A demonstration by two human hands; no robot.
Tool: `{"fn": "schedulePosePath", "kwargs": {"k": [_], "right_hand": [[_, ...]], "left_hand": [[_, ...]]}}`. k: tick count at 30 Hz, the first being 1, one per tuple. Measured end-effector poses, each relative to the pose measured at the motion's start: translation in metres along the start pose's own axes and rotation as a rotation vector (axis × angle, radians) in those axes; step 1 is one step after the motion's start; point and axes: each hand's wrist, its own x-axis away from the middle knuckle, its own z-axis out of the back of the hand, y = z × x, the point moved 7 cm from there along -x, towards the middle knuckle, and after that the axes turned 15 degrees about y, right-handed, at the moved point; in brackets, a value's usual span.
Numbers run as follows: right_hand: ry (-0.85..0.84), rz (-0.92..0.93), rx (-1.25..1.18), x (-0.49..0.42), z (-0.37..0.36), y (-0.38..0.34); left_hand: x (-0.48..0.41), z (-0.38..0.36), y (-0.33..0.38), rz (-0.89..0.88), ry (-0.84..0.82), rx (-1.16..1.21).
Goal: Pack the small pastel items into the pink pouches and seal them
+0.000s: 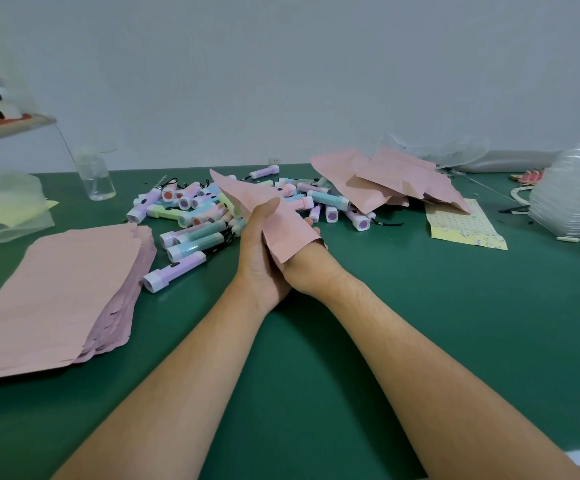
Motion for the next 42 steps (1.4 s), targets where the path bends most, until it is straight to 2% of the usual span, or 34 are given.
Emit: {"fn": "schedulePosePath", "kwargs": {"k": [4, 6, 11, 14, 16, 18, 20, 21, 22, 25, 28, 31, 33, 35, 37, 40, 42], "right_hand": [[0.014, -0.018, -0.139, 0.001, -0.001, -0.003], [0.004, -0.004, -0.197, 0.001, -0.002, -0.005], [0.041, 0.133, -0.414, 0.004, 0.005, -0.022], [0.062, 0.273, -0.434, 0.008, 0.014, -0.031], [0.226, 0.339, -0.470, 0.007, 0.030, -0.028], [0.450, 0.270, -0.505, 0.006, 0.049, -0.013], [0.648, 0.208, -0.371, 0.007, 0.061, 0.004], [0.676, 0.203, -0.234, 0.006, 0.062, 0.008], [0.643, 0.207, -0.100, 0.003, 0.057, 0.011], [0.369, 0.222, 0.126, -0.007, 0.025, 0.017], [0.184, 0.319, 0.210, -0.011, 0.004, 0.014], [0.091, 0.388, 0.213, -0.015, -0.007, 0.015], [0.096, 0.410, 0.246, -0.016, -0.006, 0.017], [0.205, 0.458, 0.354, -0.017, 0.001, 0.018], [0.230, 0.441, 0.410, -0.019, 0.005, 0.022], [0.168, 0.298, 0.282, -0.019, 0.006, 0.033], [0.239, 0.266, 0.173, -0.017, 0.013, 0.034]], "left_hand": [[0.009, -0.006, 0.002, -0.004, 0.000, 0.013], [0.011, -0.003, 0.002, 0.005, 0.051, 0.014], [0.011, 0.005, 0.021, -0.122, 0.148, 0.021], [0.007, 0.015, 0.041, -0.189, 0.185, 0.095], [0.002, 0.022, 0.057, -0.225, 0.168, 0.146], [0.001, 0.027, 0.070, -0.257, 0.133, 0.214], [0.000, 0.034, 0.078, -0.266, 0.115, 0.301], [-0.001, 0.037, 0.079, -0.266, 0.108, 0.325], [-0.001, 0.040, 0.078, -0.263, 0.113, 0.331], [-0.004, 0.046, 0.077, -0.262, 0.131, 0.333], [-0.005, 0.049, 0.079, -0.275, 0.126, 0.344], [-0.007, 0.052, 0.079, -0.263, 0.141, 0.348], [-0.008, 0.054, 0.078, -0.254, 0.155, 0.348], [-0.009, 0.053, 0.078, -0.242, 0.163, 0.345], [-0.009, 0.052, 0.076, -0.252, 0.175, 0.347], [-0.009, 0.052, 0.076, -0.265, 0.181, 0.335], [-0.010, 0.052, 0.075, -0.255, 0.172, 0.337]]}}
